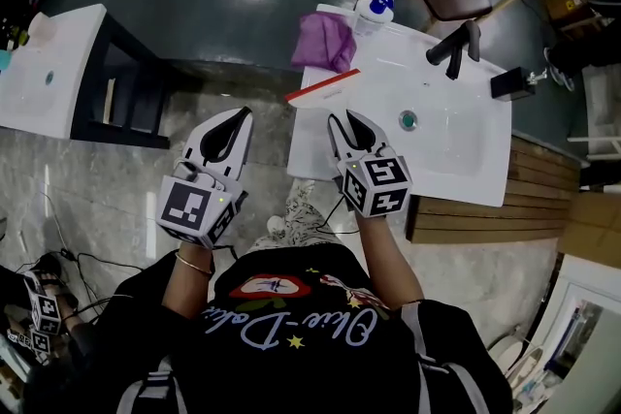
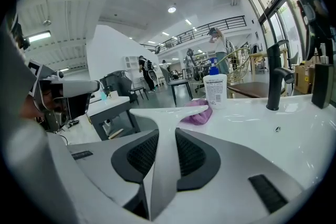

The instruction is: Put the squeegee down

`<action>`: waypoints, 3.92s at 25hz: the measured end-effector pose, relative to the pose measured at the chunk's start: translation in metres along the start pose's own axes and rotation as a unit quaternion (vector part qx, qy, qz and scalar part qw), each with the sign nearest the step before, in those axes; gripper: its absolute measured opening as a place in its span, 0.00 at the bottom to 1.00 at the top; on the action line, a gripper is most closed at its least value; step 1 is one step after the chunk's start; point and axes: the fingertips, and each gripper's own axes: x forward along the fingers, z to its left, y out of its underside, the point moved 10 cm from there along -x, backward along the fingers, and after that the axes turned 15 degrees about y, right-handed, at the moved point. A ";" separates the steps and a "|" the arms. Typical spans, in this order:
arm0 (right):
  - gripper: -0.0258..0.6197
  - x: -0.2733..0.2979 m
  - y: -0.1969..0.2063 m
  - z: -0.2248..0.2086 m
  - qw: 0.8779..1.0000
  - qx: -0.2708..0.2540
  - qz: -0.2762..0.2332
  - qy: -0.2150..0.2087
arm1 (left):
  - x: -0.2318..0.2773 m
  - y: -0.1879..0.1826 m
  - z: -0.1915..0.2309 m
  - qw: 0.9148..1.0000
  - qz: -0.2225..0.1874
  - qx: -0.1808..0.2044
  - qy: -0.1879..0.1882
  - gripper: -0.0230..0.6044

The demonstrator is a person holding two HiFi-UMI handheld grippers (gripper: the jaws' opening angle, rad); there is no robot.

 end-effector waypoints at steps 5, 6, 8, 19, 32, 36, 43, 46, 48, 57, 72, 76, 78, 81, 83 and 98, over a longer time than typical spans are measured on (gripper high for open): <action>0.18 0.002 0.001 -0.002 1.000 -0.001 0.005 0.002 | 0.000 -0.002 0.002 1.000 0.001 0.002 -0.002 0.03; 0.18 0.003 0.002 -0.003 1.000 -0.001 0.006 0.002 | 0.001 -0.002 0.002 1.000 0.001 0.003 -0.003 0.03; 0.18 0.003 0.003 -0.003 1.000 -0.002 0.008 0.003 | 0.001 -0.002 0.003 1.000 0.001 0.004 -0.002 0.03; 0.18 0.008 0.011 -0.004 1.000 -0.009 0.025 0.008 | 0.000 -0.004 0.003 1.000 0.005 -0.005 -0.013 0.03; 0.18 0.013 0.018 -0.003 0.999 -0.017 0.043 0.008 | -0.003 0.000 0.005 1.000 -0.001 -0.004 -0.011 0.03; 0.18 0.014 0.019 -0.004 0.999 -0.018 0.048 0.009 | -0.003 0.000 0.005 1.000 -0.001 -0.004 -0.012 0.03; 0.18 0.017 0.019 -0.004 0.998 -0.020 0.052 0.009 | -0.003 -0.001 0.005 1.000 -0.001 -0.007 -0.016 0.03; 0.18 0.018 0.019 -0.005 0.998 -0.021 0.053 0.010 | -0.003 0.000 0.005 1.000 -0.001 -0.006 -0.015 0.03; 0.18 0.019 0.019 -0.005 0.998 -0.022 0.054 0.010 | -0.003 0.001 0.006 1.000 -0.002 -0.007 -0.017 0.03; 0.18 0.023 0.019 -0.005 0.998 -0.026 0.057 0.011 | -0.003 0.002 0.006 1.000 -0.001 -0.009 -0.019 0.03; 0.18 0.027 0.021 -0.002 0.996 -0.043 0.078 0.012 | -0.006 0.002 0.007 1.000 -0.001 -0.009 -0.022 0.03; 0.18 0.028 0.021 -0.001 0.995 -0.050 0.084 0.011 | -0.007 0.001 0.007 1.000 -0.002 -0.012 -0.024 0.03; 0.18 0.029 0.021 0.000 0.995 -0.053 0.085 0.011 | -0.008 0.002 0.008 1.000 -0.003 -0.014 -0.024 0.03; 0.18 0.029 0.021 0.000 0.995 -0.056 0.088 0.011 | -0.008 -0.001 0.008 1.000 0.000 -0.011 -0.029 0.03; 0.18 0.029 0.021 0.000 0.994 -0.058 0.089 0.009 | -0.008 -0.002 0.006 0.999 -0.001 -0.009 -0.031 0.03; 0.22 0.029 0.020 0.001 0.994 -0.059 0.087 0.002 | -0.010 -0.001 0.004 0.999 -0.005 -0.010 -0.033 0.03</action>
